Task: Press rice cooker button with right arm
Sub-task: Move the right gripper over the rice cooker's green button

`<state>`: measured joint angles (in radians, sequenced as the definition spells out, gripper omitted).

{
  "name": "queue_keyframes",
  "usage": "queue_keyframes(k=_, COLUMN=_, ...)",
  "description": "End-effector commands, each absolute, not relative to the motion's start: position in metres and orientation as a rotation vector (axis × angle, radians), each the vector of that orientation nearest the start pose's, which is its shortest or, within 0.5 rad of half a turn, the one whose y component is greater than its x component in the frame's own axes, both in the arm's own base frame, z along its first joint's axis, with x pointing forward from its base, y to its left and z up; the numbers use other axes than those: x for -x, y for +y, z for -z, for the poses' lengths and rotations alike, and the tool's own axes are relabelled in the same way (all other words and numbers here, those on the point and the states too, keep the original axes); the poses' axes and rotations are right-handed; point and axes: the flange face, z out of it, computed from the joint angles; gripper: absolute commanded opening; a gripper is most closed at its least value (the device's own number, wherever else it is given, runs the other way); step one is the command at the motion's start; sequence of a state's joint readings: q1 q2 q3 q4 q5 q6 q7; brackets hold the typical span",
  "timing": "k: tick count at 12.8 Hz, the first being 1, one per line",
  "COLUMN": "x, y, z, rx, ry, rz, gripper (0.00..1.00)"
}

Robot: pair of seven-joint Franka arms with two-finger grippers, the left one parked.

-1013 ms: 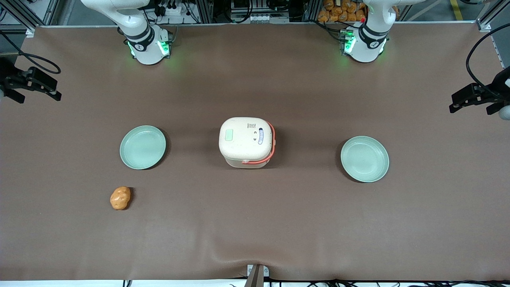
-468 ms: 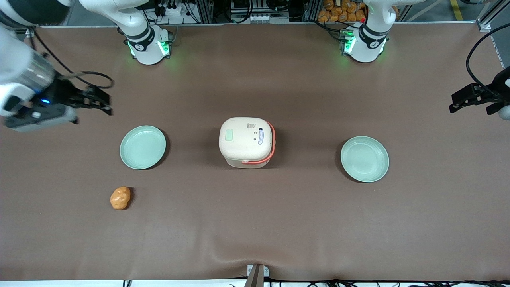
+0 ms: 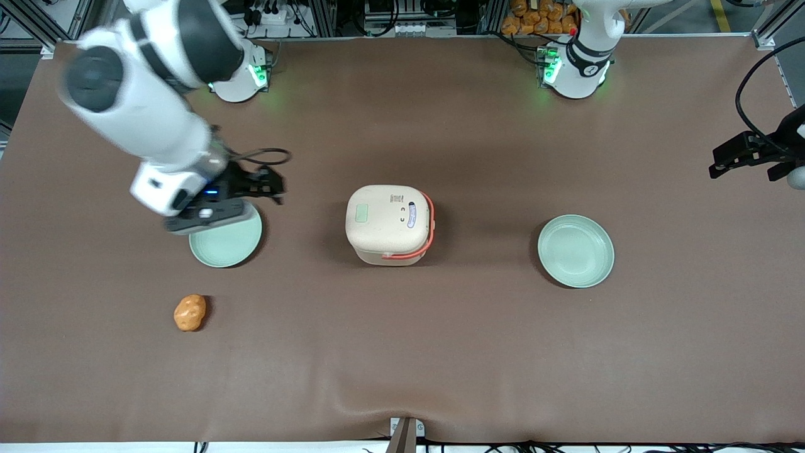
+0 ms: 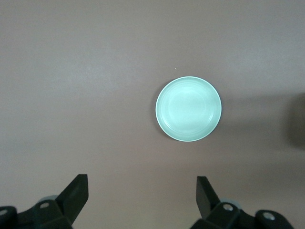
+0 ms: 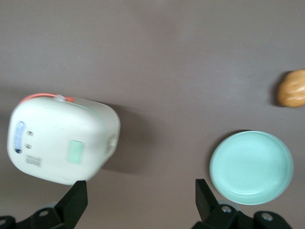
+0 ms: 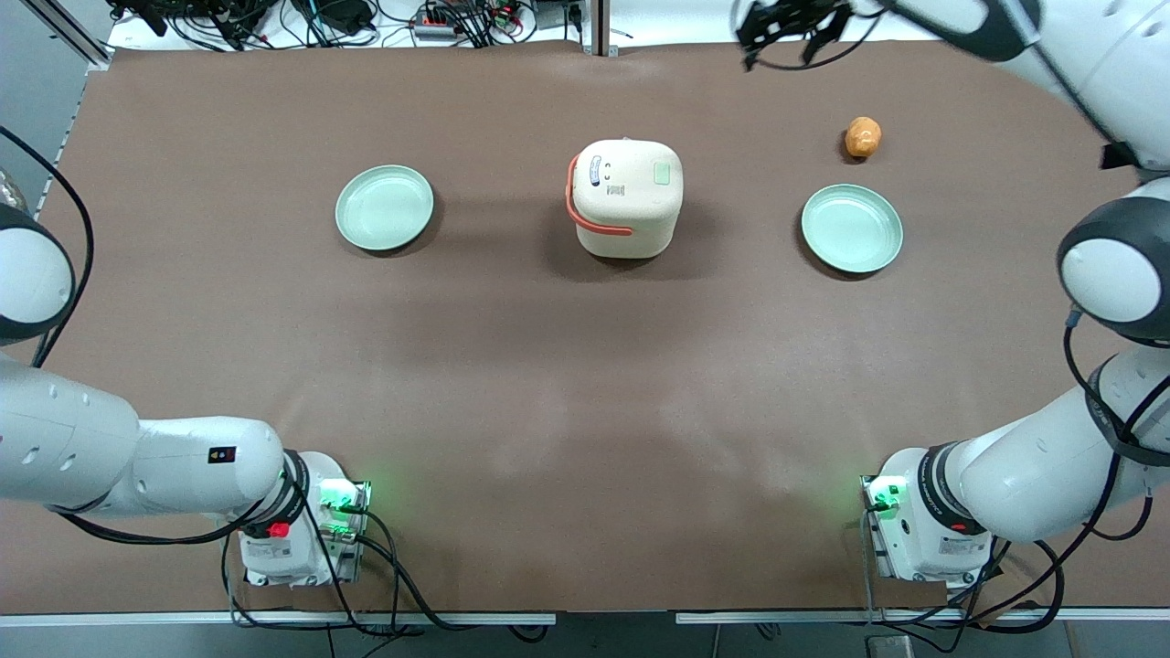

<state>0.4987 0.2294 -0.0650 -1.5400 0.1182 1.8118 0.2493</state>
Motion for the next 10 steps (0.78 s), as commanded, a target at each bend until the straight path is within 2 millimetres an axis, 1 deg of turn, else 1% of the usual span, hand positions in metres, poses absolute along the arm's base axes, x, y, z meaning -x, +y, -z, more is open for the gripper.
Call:
queue_keyframes(k=1, x=-0.565, y=0.331, z=-0.508, rx=3.022, ry=-0.097, rz=0.014, gripper=0.91)
queue_keyframes(k=2, x=-0.561, y=0.345, z=-0.497, rx=3.029, ry=-0.093, rz=0.000, gripper=0.68)
queue_keyframes(k=3, x=-0.559, y=0.353, z=-0.488, rx=3.034, ry=-0.094, rz=-0.013, gripper=0.49)
queue_keyframes(k=4, x=-0.558, y=0.361, z=-0.478, rx=3.040, ry=-0.069, rz=-0.030, gripper=0.26)
queue_keyframes(k=5, x=-0.555, y=0.370, z=-0.466, rx=3.048, ry=-0.025, rz=-0.045, gripper=0.13)
queue_keyframes(k=6, x=-0.548, y=0.387, z=-0.454, rx=3.054, ry=0.010, rz=-0.053, gripper=0.00)
queue_keyframes(k=8, x=-0.543, y=0.402, z=-0.433, rx=3.080, ry=0.033, rz=-0.071, gripper=0.00)
queue_keyframes(k=10, x=-0.544, y=0.407, z=-0.416, rx=3.077, ry=0.087, rz=-0.073, gripper=0.00)
